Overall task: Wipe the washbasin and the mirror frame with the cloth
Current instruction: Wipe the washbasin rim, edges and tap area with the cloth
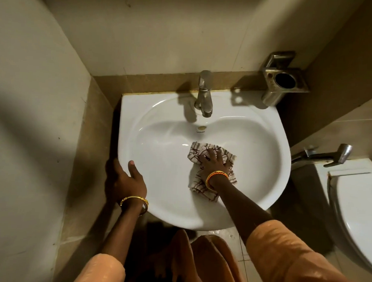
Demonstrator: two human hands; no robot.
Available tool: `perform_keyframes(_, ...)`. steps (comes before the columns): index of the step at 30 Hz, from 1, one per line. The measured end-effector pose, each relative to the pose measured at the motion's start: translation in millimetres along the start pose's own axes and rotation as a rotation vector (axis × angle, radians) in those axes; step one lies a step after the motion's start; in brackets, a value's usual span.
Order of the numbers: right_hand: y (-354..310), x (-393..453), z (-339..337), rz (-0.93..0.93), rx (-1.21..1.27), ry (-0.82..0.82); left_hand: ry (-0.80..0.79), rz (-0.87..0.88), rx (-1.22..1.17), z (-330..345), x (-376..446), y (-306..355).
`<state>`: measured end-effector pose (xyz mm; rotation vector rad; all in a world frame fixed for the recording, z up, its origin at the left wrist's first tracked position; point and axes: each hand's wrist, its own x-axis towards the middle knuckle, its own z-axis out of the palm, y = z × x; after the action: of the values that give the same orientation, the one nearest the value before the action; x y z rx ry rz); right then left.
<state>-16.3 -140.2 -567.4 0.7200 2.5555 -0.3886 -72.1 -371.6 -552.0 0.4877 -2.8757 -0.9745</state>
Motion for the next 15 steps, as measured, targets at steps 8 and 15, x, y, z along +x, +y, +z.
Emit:
perform_keyframes(8, -14.6, 3.7, 7.5, 0.32, 0.252, 0.195, 0.017, 0.008, -0.021, -0.3, -1.8, 3.8)
perform_keyframes(15, -145.1, -2.8, 17.7, -0.051, 0.591, 0.066, 0.01, 0.001, -0.02, -6.5, -5.7, 15.6)
